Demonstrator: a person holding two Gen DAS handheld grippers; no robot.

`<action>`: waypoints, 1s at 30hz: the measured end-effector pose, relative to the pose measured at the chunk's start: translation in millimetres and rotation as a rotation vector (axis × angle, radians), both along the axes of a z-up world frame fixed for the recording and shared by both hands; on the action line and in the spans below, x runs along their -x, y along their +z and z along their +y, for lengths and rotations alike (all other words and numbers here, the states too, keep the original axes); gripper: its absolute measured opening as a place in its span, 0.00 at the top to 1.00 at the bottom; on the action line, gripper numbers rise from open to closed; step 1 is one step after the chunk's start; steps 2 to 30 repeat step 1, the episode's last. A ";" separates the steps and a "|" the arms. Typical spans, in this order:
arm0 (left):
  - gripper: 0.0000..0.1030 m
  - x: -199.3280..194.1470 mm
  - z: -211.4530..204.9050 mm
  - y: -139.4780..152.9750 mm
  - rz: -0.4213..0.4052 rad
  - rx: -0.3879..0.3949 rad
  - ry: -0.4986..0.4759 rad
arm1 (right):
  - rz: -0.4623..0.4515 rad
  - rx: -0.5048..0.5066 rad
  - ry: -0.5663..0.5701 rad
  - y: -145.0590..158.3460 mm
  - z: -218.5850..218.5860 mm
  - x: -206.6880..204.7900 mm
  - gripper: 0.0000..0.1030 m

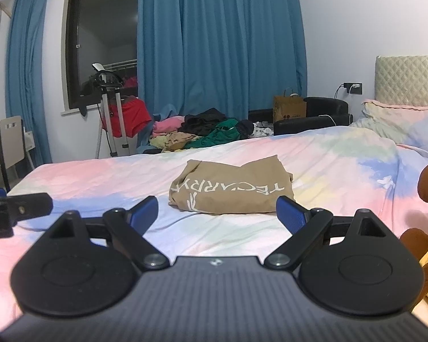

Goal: Fold clothes

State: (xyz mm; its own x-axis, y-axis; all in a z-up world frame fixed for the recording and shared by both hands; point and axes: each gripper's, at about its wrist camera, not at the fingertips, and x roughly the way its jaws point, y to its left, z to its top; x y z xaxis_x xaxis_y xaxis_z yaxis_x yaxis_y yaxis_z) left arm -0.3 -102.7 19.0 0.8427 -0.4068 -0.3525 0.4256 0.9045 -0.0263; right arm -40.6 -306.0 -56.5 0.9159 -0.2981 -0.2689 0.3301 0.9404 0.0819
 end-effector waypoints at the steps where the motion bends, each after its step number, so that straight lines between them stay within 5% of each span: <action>1: 0.00 -0.2 0.3 0.2 0.002 0.000 -0.001 | 0.001 0.003 0.000 -0.2 0.4 -0.2 0.11; 30: 0.00 -0.2 0.3 0.2 0.002 0.000 -0.001 | 0.001 0.003 0.000 -0.2 0.4 -0.2 0.11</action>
